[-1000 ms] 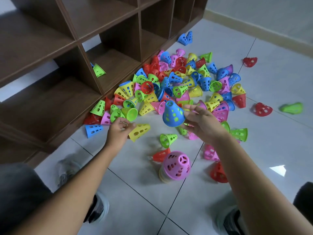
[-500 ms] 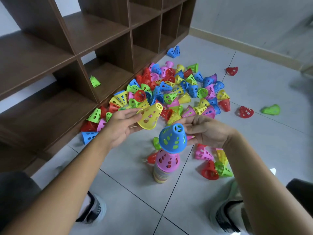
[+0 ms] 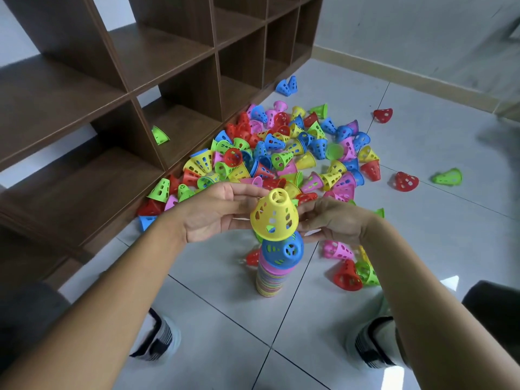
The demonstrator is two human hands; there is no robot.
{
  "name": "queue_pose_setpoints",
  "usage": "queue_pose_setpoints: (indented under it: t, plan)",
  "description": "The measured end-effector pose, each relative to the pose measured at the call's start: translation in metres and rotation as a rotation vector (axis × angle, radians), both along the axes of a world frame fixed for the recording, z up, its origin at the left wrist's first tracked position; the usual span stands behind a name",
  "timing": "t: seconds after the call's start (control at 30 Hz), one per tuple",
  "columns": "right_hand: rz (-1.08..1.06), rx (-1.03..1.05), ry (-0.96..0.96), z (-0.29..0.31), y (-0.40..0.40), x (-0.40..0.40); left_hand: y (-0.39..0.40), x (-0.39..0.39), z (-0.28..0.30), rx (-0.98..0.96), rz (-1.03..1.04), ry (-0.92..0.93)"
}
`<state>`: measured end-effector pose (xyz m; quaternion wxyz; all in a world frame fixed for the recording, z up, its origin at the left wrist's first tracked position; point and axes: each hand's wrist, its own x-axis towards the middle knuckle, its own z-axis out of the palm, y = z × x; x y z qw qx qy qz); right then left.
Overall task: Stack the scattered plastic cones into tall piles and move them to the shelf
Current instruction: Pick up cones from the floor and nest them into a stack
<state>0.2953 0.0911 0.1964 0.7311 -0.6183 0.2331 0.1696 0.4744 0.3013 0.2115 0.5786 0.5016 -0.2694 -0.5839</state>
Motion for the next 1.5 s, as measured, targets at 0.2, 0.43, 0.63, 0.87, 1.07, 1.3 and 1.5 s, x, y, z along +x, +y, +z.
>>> queue_pose_setpoints:
  t: [0.2, 0.43, 0.63, 0.87, 1.07, 1.3, 1.5]
  plan:
    - [0.033, -0.008, 0.027, -0.003, 0.002, -0.001, 0.002, -0.001, -0.01, -0.006, -0.022, 0.062]
    - [0.012, 0.011, 0.055, -0.019, -0.004, -0.003, 0.0, -0.001, -0.009, -0.022, -0.04, 0.067]
    - [0.043, 0.021, 0.069, -0.031, -0.009, -0.005, -0.001, -0.012, -0.005, 0.014, -0.069, 0.016]
    - [-0.227, 0.013, 0.099, -0.041, -0.014, -0.009, 0.004, -0.019, -0.027, 0.156, -0.065, -0.104]
    - [-0.498, -0.244, 0.155, -0.063, -0.024, -0.005, 0.002, -0.023, -0.046, 0.162, -0.022, -0.147]
    - [-0.307, -0.734, 0.207, -0.086, -0.047, 0.002, -0.013, -0.012, -0.062, 0.192, -0.078, -0.212]
    - [-0.24, -1.081, 0.129, -0.111, -0.066, 0.023, -0.037, 0.0, -0.079, 0.252, -0.119, -0.25]
